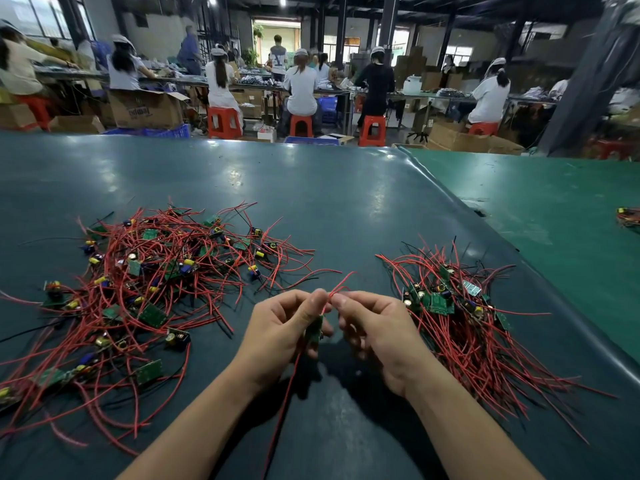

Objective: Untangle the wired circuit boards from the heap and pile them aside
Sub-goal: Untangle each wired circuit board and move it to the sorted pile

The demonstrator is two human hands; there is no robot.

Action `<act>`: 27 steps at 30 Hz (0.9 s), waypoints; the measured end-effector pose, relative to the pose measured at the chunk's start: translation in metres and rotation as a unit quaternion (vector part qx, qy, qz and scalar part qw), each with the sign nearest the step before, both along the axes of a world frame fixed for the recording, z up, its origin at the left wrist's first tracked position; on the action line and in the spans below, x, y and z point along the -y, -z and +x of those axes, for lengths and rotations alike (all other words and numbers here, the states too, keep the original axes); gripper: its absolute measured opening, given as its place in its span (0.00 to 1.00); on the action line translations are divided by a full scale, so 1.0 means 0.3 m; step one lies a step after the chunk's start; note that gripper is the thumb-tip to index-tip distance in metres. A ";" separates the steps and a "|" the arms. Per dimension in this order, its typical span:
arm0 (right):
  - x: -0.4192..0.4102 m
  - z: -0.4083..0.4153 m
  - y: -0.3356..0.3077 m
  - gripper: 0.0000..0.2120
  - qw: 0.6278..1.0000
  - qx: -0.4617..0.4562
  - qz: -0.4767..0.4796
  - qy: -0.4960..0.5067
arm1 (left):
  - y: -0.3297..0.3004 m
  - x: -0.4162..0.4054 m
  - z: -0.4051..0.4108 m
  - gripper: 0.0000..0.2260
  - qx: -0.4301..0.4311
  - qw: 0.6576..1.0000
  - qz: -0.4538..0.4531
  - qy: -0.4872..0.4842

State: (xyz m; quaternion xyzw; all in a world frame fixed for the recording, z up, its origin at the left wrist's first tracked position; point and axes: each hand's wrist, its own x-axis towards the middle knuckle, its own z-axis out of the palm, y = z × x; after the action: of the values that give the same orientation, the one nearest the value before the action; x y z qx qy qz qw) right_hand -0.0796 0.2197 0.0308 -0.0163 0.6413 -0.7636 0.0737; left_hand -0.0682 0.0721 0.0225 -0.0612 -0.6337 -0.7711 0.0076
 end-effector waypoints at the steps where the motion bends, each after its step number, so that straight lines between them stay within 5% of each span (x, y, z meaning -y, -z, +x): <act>1: -0.004 -0.003 0.001 0.09 1.000 0.003 -0.005 0.009 | 0.000 0.000 0.001 0.13 -0.006 1.000 -0.006 0.004; 7: -0.008 0.003 -0.001 0.08 0.998 0.001 -0.042 -0.041 | 0.001 -0.010 0.003 0.12 -0.032 0.999 -0.034 0.007; 17: -0.031 -0.030 0.007 0.09 0.993 -0.044 -0.021 0.108 | -0.008 -0.006 0.012 0.10 -0.036 0.996 -0.050 0.065; 23: -0.057 -0.057 0.037 0.07 0.939 -0.168 0.253 0.162 | 0.004 0.006 0.015 0.09 -0.013 0.993 -0.073 0.094; 27: -0.060 -0.057 0.037 0.14 0.918 -0.201 0.293 0.174 | 0.003 0.007 0.017 0.09 -0.011 0.992 -0.068 0.106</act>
State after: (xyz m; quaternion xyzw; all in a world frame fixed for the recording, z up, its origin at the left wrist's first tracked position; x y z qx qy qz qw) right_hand -0.0966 0.2376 0.0195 -0.0355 0.8303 -0.5229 -0.1894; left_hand -0.0631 0.0700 0.0216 -0.1367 -0.6744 -0.7221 -0.0711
